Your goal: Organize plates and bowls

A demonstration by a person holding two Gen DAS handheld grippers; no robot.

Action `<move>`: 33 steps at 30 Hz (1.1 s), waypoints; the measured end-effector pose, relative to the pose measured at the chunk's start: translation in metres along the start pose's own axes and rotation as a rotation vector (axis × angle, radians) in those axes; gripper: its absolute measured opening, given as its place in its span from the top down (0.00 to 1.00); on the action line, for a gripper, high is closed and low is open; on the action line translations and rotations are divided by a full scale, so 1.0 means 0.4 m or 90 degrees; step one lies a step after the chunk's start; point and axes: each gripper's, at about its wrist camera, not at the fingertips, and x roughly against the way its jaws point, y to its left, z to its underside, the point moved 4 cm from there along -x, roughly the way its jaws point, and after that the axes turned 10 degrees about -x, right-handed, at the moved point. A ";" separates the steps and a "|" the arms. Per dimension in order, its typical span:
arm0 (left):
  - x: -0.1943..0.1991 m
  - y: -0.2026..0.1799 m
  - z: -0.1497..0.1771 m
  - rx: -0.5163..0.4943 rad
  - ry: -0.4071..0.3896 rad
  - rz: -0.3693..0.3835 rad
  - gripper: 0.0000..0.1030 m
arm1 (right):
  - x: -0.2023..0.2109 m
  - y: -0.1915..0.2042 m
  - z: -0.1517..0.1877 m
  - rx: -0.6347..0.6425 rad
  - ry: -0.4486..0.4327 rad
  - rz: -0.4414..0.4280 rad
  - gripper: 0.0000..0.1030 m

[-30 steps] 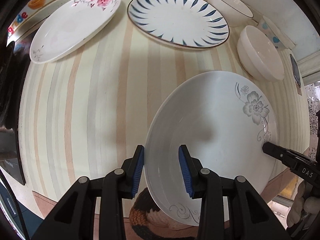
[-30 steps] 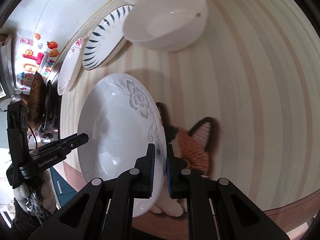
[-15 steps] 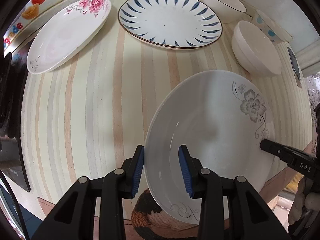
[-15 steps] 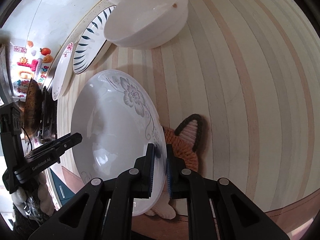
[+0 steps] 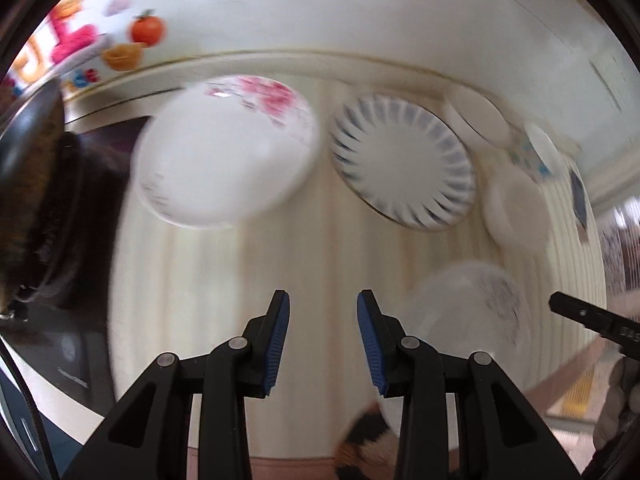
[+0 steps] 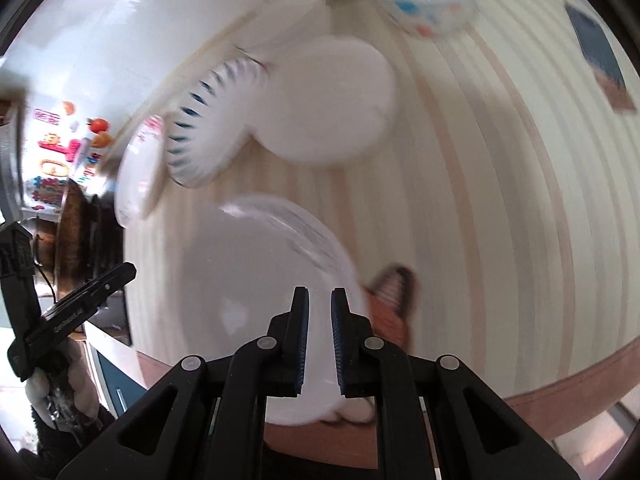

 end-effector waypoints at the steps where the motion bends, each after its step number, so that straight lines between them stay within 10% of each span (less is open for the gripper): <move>1: -0.004 0.036 -0.005 0.019 0.000 -0.006 0.68 | -0.002 0.051 -0.016 0.015 -0.005 -0.015 0.87; 13: -0.135 0.282 -0.033 0.184 0.030 -0.023 0.68 | -0.295 0.592 -0.256 0.224 0.014 -0.048 0.74; 20: -0.192 0.339 -0.051 0.246 0.050 0.003 0.68 | -0.463 0.678 -0.369 0.247 0.058 -0.020 0.54; 33: -0.240 0.409 -0.081 0.279 0.052 -0.017 0.68 | -0.592 0.725 -0.421 0.283 0.097 -0.023 0.58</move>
